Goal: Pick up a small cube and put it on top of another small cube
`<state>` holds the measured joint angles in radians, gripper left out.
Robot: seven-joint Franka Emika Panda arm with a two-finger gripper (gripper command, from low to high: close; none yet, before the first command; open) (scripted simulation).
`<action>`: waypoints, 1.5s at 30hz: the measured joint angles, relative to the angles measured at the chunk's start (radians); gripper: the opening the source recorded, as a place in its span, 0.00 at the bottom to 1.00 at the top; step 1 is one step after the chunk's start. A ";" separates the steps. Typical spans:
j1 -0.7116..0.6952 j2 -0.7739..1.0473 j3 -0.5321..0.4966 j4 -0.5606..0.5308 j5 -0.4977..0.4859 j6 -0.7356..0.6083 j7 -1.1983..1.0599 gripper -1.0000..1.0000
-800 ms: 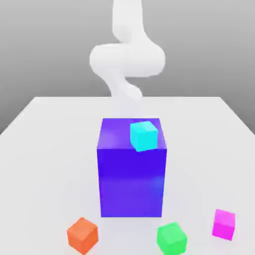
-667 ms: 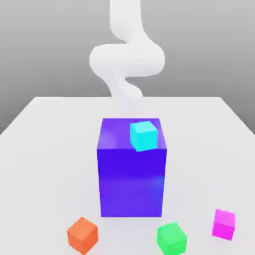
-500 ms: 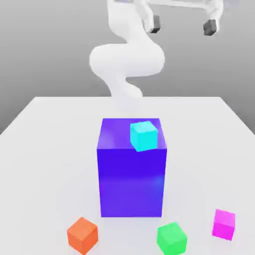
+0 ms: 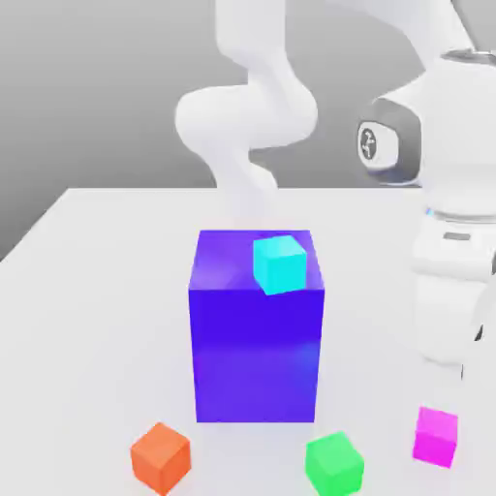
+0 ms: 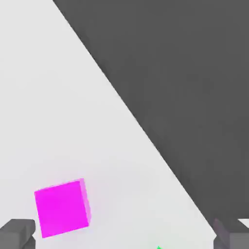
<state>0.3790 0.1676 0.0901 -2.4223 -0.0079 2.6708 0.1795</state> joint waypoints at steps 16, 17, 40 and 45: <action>0.053 0.258 -0.019 0.017 -0.088 0.156 -0.007 0.00; 0.050 0.228 -0.014 0.011 -0.083 0.133 -0.012 0.00; 0.179 0.217 -0.270 0.228 -0.039 -0.395 0.832 0.00; 0.215 0.237 -0.343 0.244 -0.009 -0.475 1.122 0.00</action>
<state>0.5941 0.4045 -0.2532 -2.1783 -0.0169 2.1960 1.3012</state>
